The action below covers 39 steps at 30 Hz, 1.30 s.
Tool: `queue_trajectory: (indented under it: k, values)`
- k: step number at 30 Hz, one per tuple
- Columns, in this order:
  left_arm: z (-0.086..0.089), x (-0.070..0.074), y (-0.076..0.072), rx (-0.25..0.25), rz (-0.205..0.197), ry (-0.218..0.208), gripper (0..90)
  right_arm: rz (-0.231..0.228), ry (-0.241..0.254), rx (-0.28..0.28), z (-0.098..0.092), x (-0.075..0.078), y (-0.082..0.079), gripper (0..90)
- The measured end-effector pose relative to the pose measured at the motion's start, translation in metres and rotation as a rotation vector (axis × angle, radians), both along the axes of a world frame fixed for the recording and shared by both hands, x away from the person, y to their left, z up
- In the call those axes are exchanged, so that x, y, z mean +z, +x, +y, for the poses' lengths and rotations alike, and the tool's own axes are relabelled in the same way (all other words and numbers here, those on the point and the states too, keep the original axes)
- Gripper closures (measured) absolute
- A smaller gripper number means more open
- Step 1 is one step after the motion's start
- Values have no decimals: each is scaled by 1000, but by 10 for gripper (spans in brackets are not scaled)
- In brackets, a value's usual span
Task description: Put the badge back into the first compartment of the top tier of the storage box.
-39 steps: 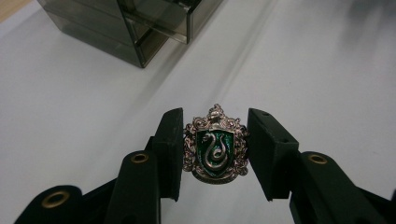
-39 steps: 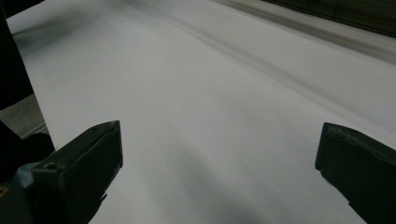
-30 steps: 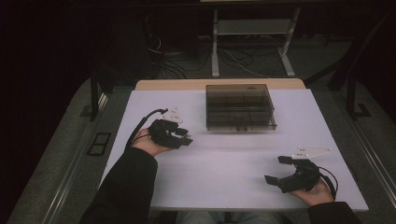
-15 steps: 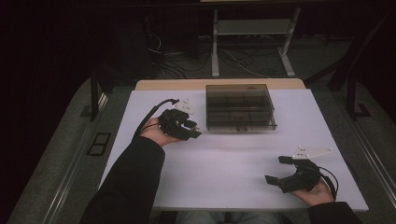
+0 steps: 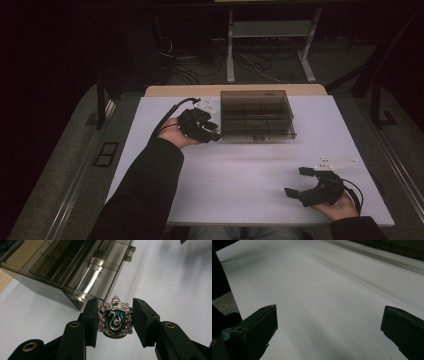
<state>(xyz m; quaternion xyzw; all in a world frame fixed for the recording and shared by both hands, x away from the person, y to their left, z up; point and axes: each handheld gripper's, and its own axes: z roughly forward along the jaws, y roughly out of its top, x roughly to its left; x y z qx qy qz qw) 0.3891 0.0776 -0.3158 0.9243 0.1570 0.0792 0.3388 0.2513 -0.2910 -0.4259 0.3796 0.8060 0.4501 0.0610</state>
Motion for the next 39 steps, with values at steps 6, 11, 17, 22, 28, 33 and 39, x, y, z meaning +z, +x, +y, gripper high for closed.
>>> queue_trajectory:
  k: [6, 11, 17, 22, 28, 33, 39]
  values:
    - [-8, 5, 7, -7, -3, 4, 570, -1, 1, 1, 0, 0, 0, 5]
    - [-15, 8, 12, -6, -5, 6, 570, -2, 3, -3, -1, 0, -1, 5]
    - [-24, 8, 18, -2, -3, 4, 570, -1, 3, -2, -1, 0, -1, 5]
    - [-30, 8, 23, -5, -6, 2, 569, -1, 5, -2, -1, 0, -1, 5]
    - [-38, 3, 28, 7, 1, -27, 570, -1, 4, 0, -1, 0, -1, 5]
    - [-43, -2, 34, 11, 2, -33, 569, -3, 2, 0, -2, 0, -1, 5]
    - [-46, -9, 40, 17, 3, -46, 569, -1, 3, 2, -2, 0, -1, 5]
